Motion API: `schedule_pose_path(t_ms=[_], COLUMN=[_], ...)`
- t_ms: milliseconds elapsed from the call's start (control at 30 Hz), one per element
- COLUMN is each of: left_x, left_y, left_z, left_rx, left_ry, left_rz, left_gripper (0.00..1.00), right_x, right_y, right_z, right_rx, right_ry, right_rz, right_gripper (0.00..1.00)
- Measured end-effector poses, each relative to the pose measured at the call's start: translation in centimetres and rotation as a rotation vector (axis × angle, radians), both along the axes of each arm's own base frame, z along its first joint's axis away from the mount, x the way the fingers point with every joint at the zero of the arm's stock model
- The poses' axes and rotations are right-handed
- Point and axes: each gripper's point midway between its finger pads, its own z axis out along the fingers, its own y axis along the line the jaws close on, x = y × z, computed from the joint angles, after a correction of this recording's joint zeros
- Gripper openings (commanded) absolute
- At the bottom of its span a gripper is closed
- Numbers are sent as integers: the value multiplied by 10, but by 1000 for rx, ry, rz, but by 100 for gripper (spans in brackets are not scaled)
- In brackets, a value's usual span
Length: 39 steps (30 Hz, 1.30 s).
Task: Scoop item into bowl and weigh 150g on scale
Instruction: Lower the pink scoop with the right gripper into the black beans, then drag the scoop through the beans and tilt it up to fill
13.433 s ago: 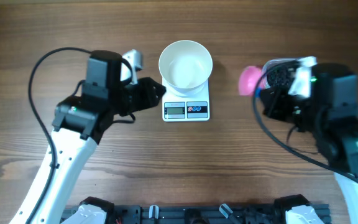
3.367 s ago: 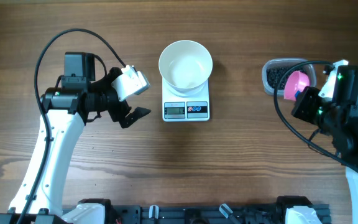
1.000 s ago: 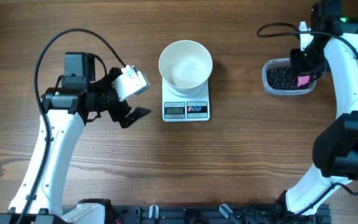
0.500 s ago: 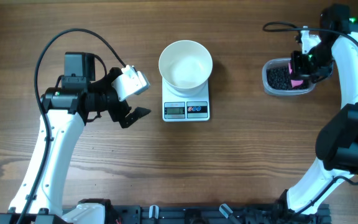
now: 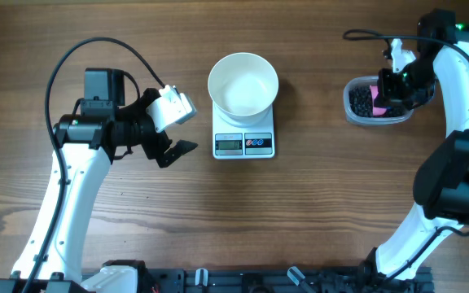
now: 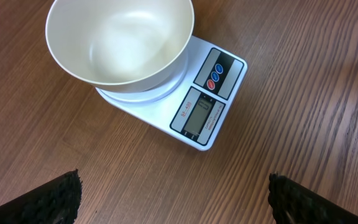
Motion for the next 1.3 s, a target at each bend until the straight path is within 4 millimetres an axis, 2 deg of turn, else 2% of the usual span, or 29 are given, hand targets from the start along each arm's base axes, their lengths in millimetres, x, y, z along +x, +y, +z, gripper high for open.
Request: schedule_pose_path(t_ms=[167,467,1033,1300], left_x=[0,0,0,0], left_y=[0,0,0,0], left_z=[0,0,0,0], left_rx=[0,0,0,0], left_ry=[0,0,0,0], left_rz=[0,0,0,0], left_gripper=[100,100,100,100], right_x=[0,-1,3,1], right_y=[-1,-24,-36,-32], right_z=[0,3,-8,-7], right_rx=[66,203,268,302], right_ry=[-3,-28,-52,-49], right_rz=[-32,-139,-133,-110], right_gripper=[4,4,4,4])
